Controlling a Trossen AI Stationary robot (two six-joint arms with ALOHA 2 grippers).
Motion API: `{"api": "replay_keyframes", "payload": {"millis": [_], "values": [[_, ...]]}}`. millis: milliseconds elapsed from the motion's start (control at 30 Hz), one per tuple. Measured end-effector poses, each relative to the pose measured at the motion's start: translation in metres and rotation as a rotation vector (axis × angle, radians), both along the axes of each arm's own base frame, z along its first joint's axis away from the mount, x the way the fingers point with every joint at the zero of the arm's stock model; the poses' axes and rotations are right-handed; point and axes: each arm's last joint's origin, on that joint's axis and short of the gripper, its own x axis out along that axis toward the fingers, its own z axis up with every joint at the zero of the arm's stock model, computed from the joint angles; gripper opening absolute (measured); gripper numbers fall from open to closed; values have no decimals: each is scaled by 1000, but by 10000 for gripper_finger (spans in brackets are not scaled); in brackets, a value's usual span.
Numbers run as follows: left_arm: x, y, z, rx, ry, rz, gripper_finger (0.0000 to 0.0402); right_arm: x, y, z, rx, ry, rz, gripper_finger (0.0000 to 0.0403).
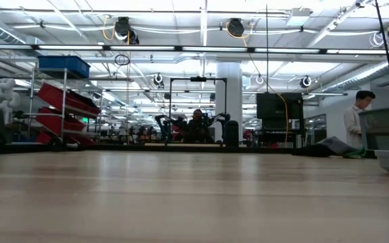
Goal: Coil cords
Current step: Coil the white cable wire onto the spool
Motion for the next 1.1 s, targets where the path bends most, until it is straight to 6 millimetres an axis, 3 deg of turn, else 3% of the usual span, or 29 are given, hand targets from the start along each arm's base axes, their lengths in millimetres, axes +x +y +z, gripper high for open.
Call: {"api": "replay_keyframes", "payload": {"millis": [467,733,900,1100], "values": [[0,1,-8,1,105,22,2,-22,-11,25,-5,68,45,1],[2,-1,-11,-6,122,24,2,-13,-30,39,-40,66,80,1],[3,-2,-12,-8,119,23,2,-10,-35,34,-51,105,89,1],[4,-2,-7,-37,80,21,2,-34,-20,16,-51,211,23,1]]}}
